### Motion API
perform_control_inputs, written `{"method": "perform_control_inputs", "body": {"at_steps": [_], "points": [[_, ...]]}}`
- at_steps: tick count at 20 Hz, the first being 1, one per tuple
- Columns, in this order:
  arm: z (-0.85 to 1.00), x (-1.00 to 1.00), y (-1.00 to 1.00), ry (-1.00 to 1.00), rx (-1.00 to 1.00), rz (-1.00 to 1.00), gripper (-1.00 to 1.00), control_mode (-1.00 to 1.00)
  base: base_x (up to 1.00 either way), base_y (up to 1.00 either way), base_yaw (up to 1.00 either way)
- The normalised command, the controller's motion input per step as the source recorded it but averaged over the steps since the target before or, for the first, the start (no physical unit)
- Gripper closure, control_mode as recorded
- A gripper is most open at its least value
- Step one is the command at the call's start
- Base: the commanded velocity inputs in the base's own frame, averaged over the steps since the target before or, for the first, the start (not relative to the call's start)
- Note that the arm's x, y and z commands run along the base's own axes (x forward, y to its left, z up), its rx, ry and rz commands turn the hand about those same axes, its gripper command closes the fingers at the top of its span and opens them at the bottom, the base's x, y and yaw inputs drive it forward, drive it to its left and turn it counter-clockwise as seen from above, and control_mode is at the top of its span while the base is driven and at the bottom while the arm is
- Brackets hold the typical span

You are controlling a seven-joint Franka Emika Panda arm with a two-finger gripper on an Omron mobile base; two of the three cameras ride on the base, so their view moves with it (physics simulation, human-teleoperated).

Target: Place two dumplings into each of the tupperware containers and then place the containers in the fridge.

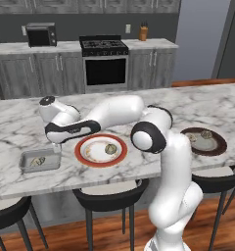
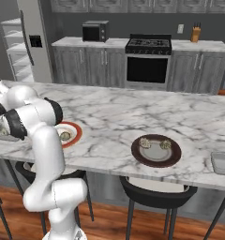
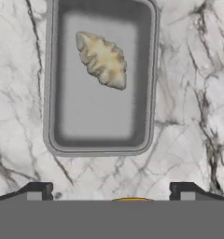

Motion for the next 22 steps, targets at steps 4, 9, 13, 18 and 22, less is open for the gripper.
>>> {"method": "perform_control_inputs", "body": {"at_steps": [4, 9, 13, 18, 22], "points": [[0.0, 0.0, -1.0, 0.05, 0.09, -0.46, -1.0, -1.0, 0.0, 0.0, 0.0], [0.0, 0.0, -1.0, 0.03, 0.1, -0.49, -1.0, -1.0, 0.0, 0.0, 0.0], [-0.02, -0.01, -1.0, 0.0, 0.12, -0.39, -1.0, -1.0, 0.0, 0.0, 0.0], [-0.22, -0.21, -1.0, -0.01, 0.11, -0.31, -1.0, -1.0, 0.0, 0.0, 0.0], [-0.47, -0.08, -1.0, -0.02, 0.08, -0.35, -1.0, -1.0, 0.0, 0.0, 0.0]]}}
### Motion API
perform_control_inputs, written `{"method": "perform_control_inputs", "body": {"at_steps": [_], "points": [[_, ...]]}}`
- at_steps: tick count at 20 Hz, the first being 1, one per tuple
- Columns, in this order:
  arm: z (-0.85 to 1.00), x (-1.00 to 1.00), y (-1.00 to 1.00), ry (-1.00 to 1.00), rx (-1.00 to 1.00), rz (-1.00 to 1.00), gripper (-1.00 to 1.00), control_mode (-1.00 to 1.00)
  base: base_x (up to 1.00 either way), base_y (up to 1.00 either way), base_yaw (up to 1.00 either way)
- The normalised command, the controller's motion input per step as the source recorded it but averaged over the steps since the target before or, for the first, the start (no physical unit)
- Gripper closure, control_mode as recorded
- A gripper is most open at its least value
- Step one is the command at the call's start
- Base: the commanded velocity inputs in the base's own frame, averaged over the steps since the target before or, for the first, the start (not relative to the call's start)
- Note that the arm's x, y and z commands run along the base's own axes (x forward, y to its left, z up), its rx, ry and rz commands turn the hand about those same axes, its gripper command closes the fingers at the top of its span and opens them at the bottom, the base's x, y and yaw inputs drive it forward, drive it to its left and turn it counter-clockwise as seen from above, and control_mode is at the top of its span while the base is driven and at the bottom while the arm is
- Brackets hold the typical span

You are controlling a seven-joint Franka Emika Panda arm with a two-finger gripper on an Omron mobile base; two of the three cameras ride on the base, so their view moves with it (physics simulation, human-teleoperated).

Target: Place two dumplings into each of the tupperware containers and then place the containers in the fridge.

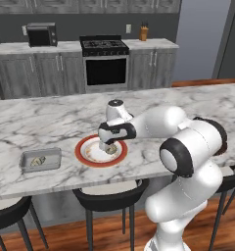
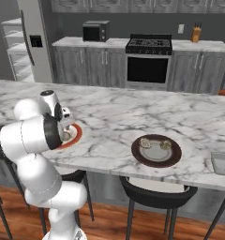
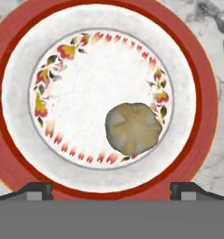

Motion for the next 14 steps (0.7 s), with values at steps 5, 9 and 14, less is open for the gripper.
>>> {"method": "perform_control_inputs", "body": {"at_steps": [5, 9, 14], "points": [[-0.35, 0.07, -0.46, -0.15, 0.07, -0.24, -1.0, -1.0, 0.0, 0.0, 0.0], [-0.14, 0.07, 0.09, -0.12, 0.06, -0.16, -1.0, -1.0, 0.0, 0.0, 0.0], [0.01, 0.0, 0.23, 0.01, 0.01, -0.15, -1.0, -1.0, 0.0, 0.0, 0.0]]}}
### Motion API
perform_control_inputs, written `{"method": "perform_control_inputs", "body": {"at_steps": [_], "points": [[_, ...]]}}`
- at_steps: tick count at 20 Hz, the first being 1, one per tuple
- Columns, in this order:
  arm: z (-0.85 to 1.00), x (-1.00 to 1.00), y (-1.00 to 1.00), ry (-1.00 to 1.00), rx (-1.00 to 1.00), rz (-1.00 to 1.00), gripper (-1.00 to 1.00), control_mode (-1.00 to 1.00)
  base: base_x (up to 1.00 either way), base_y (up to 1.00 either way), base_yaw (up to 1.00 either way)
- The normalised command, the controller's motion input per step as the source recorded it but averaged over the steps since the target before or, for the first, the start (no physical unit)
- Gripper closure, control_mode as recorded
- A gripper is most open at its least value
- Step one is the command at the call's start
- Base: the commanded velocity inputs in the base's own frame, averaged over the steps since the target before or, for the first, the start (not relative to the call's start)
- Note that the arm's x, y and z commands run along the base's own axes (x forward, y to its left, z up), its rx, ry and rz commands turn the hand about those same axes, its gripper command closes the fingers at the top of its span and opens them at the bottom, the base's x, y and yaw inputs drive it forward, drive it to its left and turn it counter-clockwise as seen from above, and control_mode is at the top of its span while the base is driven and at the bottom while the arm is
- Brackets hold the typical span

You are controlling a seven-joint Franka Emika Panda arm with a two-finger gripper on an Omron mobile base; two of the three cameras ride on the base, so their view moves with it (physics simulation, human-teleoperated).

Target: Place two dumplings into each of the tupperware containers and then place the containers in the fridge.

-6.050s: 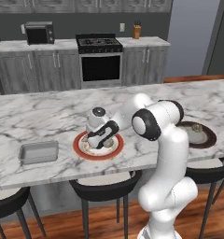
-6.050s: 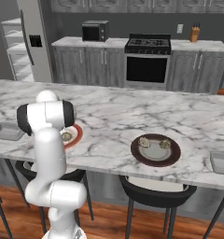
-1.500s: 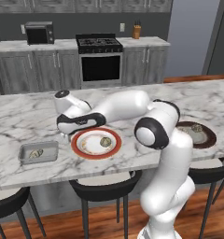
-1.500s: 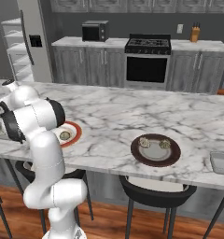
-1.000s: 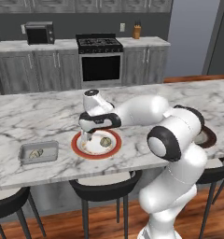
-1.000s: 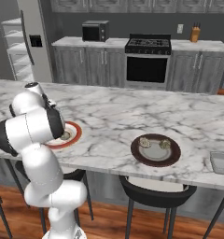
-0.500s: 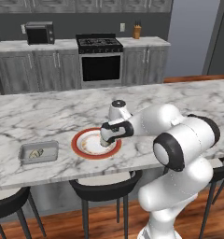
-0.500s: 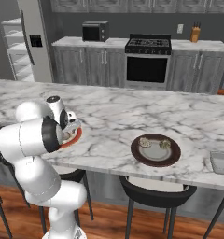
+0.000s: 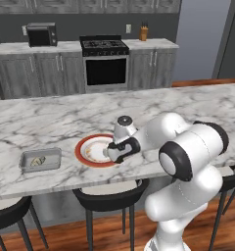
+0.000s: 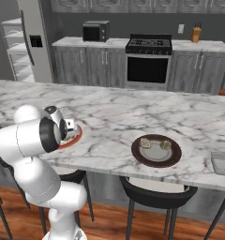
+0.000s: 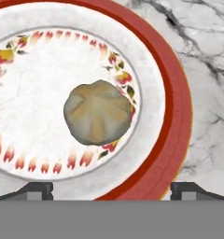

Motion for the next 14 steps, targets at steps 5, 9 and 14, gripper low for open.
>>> {"method": "perform_control_inputs", "body": {"at_steps": [5, 9, 14], "points": [[0.08, 0.27, 0.17, 0.02, 0.0, -0.04, -1.0, -1.0, 0.0, 0.0, 0.0], [-0.06, 0.42, 0.03, 0.0, 0.0, -0.03, -1.0, -1.0, 0.0, 0.0, 0.0], [-0.22, 0.04, 0.07, 0.06, 0.02, -0.09, -1.0, -1.0, 0.0, 0.0, 0.0]]}}
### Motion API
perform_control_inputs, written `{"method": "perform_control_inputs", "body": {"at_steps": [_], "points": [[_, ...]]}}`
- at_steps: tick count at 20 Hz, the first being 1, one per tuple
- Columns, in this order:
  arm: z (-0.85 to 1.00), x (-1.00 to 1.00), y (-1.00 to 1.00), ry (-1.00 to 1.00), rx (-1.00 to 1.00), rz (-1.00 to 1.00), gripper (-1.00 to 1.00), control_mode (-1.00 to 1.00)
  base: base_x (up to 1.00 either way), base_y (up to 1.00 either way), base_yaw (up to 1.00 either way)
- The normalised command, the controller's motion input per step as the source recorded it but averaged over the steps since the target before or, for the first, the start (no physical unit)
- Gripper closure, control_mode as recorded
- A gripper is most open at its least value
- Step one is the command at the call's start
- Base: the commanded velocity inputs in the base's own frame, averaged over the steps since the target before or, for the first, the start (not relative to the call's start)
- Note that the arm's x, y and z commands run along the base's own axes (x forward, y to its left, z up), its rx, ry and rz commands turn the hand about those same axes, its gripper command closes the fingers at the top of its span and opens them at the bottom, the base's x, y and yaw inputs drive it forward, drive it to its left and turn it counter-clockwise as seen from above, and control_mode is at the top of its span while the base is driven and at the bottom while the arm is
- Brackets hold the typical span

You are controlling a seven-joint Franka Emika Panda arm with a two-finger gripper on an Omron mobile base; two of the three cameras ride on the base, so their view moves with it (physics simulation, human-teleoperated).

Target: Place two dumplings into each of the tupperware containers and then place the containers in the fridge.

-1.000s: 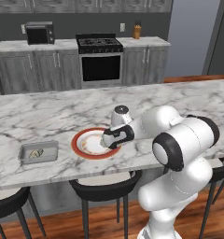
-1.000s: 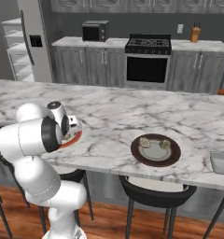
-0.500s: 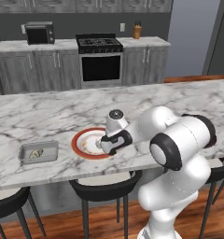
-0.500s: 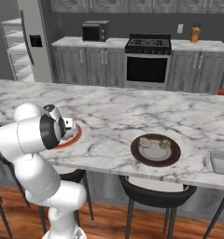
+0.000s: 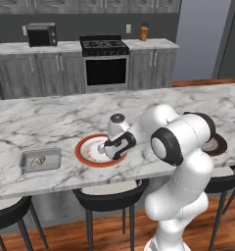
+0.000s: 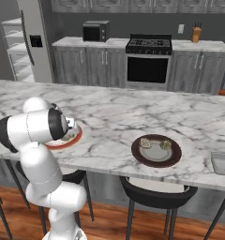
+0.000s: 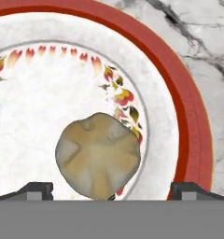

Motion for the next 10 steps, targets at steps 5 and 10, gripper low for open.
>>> {"method": "perform_control_inputs", "body": {"at_steps": [5, 10], "points": [[-0.14, 0.16, 0.04, 0.0, 0.06, -0.07, -1.0, -1.0, 0.0, 0.0, 0.0], [-0.35, 0.36, 0.21, 0.0, 0.04, -0.03, -1.0, -1.0, 0.0, 0.0, 0.0]]}}
